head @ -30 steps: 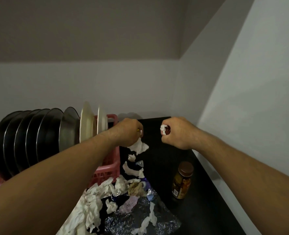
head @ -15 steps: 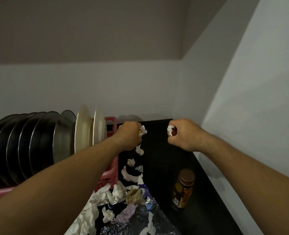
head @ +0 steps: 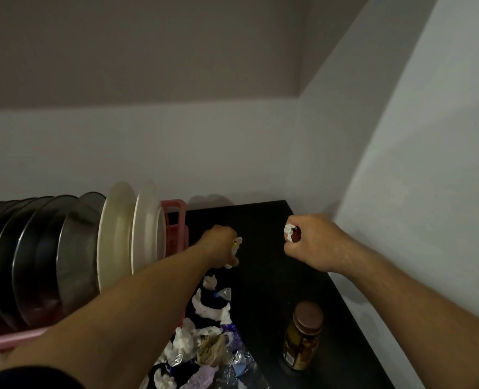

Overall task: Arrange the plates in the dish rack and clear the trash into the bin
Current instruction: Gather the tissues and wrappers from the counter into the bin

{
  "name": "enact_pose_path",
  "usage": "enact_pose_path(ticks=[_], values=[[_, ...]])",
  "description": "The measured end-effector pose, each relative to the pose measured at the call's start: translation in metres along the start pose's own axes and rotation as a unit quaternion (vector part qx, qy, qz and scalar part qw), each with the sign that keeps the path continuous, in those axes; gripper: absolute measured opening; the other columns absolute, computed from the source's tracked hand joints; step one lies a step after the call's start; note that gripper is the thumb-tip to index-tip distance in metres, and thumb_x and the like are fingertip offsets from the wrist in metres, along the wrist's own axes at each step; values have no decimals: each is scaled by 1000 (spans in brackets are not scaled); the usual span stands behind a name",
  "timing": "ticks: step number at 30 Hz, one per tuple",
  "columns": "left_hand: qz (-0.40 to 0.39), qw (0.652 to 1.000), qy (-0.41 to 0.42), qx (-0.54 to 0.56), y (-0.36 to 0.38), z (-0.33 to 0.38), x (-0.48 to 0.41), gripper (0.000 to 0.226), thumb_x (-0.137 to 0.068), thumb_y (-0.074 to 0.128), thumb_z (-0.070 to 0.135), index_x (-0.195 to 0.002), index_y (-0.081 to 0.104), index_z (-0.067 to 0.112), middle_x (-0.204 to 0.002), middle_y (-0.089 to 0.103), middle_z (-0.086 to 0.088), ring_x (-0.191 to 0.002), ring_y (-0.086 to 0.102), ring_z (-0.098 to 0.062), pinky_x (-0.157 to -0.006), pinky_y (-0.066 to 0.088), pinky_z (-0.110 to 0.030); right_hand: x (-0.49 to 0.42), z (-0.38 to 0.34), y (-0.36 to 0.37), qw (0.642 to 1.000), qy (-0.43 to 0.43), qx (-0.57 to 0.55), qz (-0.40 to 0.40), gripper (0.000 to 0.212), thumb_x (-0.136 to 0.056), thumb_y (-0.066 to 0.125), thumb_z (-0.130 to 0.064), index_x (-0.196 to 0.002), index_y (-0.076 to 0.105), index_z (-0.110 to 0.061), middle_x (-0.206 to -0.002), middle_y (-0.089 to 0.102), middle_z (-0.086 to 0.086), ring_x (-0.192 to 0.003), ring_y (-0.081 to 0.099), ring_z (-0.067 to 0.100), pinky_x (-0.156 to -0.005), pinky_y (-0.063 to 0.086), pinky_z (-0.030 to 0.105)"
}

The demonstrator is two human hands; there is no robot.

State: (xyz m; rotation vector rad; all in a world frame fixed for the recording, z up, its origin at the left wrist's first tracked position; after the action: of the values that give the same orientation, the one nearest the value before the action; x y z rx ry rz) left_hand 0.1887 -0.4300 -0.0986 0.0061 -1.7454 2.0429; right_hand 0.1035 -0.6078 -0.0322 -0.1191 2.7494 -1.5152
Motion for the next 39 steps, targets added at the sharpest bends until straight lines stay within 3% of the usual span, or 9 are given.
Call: enact_pose_path(ticks=[6, 11, 18, 21, 26, 31, 35, 37, 39], values=[[-99, 990, -91, -31, 29, -9, -27, 44, -87, 68, 17, -127, 52, 9, -123, 55, -11, -107, 59, -23, -93, 52, -36, -14, 5, 6, 1000, -15, 17, 2, 16, -85, 73, -23, -82, 58, -26, -81, 62, -2, -71, 62, 13, -58, 49, 26], [-88, 989, -98, -66, 41, -7, -35, 31, -92, 61, 17, -122, 54, 10, -119, 55, -10, -104, 58, -23, -93, 51, -36, -18, 2, 4, 999, -24, 32, 11, 15, -86, 73, -28, -86, 58, -29, -82, 62, -5, -72, 62, 11, -63, 54, 27], [53, 999, -8, 2, 1, 8, 10, 13, -91, 59, 24, -98, 60, 13, -98, 60, -7, -86, 61, -21, -78, 55, -36, -3, -26, -19, 995, -48, 20, 82, 14, -83, 74, -28, -79, 61, -28, -74, 64, -5, -66, 63, 13, -62, 57, 35], [118, 992, 52, 7, -27, 11, 52, 10, -87, 63, 26, -89, 55, 20, -91, 57, -2, -78, 58, -18, -62, 47, -29, 12, -45, -23, 991, -59, 18, 123, 18, -82, 75, -30, -74, 59, -26, -70, 62, -6, -64, 61, 13, -55, 51, 32], [149, 979, 134, 33, -55, -8, 130, 17, -87, 66, 28, -100, 60, 19, -97, 56, 1, -83, 57, -15, -71, 51, -30, 49, -86, -1, 994, -50, -3, 100, 15, -87, 70, -33, -79, 59, -26, -71, 63, -4, -62, 62, 12, -53, 47, 27], [181, 968, 169, 42, -56, -58, 201, 12, -85, 65, 27, -81, 55, 24, -91, 56, 3, -81, 57, -14, -73, 52, -32, 104, -134, 44, 997, -16, -38, 70, 9, -93, 61, -31, -88, 61, -23, -79, 64, -1, -70, 63, 15, -59, 48, 29], [173, 958, 200, 110, -34, -109, 261, 14, -84, 64, 31, -73, 55, 34, -77, 59, 13, -68, 58, -1, -57, 42, -14, 156, -184, 98, 996, -20, -40, 76, 15, -93, 57, -27, -82, 60, -17, -76, 62, -2, -68, 58, 15, -57, 44, 29], [158, 959, 206, 111, -18, -134, 284, 7, -84, 64, 29, -84, 59, 33, -82, 61, 14, -74, 61, -5, -59, 43, -19, 181, -209, 127, 994, -23, -88, 60, 18, -93, 55, -24, -76, 56, -20, -71, 60, -9, -62, 52, 5, -55, 40, 22], [157, 960, 210, 94, -3, -155, 303, 29, -84, 62, 25, -112, 58, 30, -98, 58, 13, -86, 58, -11, -65, 43, -24, 200, -227, 154, 991, -16, -123, 40, 19, -91, 52, -23, -72, 51, -23, -69, 55, -13, -63, 47, 2, -59, 38, 22]])
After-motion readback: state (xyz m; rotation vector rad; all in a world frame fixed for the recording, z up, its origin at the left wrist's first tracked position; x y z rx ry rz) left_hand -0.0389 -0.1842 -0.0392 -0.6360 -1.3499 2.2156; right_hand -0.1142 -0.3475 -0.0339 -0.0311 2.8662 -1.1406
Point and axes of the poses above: each hand's wrist, its own x-axis away from the middle knuckle, its own y-axis out of the palm, z = x × y, the point moved 5 cm from there along -x, towards the middle knuckle
